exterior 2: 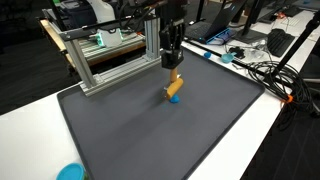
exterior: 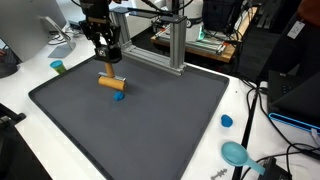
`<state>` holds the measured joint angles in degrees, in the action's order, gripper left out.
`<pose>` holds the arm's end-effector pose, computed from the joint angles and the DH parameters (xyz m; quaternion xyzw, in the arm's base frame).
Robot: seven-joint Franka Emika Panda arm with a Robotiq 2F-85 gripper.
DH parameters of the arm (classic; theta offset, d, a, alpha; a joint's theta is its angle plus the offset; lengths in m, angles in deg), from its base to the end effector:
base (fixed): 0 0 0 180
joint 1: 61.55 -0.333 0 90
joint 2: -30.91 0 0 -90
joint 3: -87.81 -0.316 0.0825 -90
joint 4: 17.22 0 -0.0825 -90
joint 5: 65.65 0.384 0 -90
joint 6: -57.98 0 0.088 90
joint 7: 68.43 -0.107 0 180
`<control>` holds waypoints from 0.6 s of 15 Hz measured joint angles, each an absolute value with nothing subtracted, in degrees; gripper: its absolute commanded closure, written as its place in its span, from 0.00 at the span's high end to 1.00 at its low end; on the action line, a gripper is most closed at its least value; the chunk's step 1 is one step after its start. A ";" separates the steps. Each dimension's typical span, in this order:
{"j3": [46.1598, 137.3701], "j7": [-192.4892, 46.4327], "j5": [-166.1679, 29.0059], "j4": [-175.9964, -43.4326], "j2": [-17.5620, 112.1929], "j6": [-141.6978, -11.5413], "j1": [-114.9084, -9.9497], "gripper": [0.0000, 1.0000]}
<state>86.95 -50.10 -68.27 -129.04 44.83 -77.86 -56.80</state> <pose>0.6199 -0.0431 0.3727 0.9862 0.1396 0.0834 0.0322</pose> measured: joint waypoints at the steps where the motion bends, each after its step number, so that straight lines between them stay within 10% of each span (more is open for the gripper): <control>1: 86.83 -50.10 -68.04 -128.96 44.76 -77.86 -56.83 0.22; 9: 86.55 -51.37 -65.47 -127.27 48.72 -78.22 -57.16 0.22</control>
<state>86.55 -51.37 -65.47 -127.27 48.72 -78.22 -57.16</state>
